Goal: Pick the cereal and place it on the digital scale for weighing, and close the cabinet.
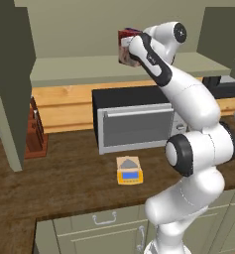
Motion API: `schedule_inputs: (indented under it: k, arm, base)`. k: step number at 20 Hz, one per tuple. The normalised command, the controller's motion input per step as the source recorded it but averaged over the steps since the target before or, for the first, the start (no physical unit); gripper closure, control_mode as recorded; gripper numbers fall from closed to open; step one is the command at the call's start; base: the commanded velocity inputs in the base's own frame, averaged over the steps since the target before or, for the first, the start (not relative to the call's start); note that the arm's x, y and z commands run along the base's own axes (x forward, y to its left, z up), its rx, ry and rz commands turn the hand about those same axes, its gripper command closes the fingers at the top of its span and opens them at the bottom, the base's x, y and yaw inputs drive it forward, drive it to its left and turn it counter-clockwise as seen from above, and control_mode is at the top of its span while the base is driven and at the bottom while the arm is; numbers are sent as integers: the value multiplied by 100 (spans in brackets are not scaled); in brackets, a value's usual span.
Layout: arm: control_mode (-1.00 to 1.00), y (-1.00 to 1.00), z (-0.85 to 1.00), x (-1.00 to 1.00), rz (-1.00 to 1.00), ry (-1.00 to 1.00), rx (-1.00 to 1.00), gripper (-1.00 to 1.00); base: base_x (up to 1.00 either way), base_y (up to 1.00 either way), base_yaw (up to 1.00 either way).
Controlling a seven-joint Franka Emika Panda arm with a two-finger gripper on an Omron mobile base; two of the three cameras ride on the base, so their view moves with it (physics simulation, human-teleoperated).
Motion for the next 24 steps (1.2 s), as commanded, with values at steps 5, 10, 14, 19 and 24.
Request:
schedule_inputs:
  k: [5, 10, 14, 19, 24]
  arm:
    - [-100, 8, 16, -73, 0, -12, 0, 100]
    - [-100, 28, 18, -88, 0, -13, 0, 100]
    - [-100, 4, 0, -100, 0, -14, 3, 100]
    - [-100, 0, 0, -100, 0, -6, 2, 100]
    - [-100, -6, 0, -100, 6, 19, 2, 100]
  base:
    - [0, 0, 0]
    - [0, 0, 0]
    - [0, 0, 0]
    - [0, 0, 0]
    - [0, 0, 0]
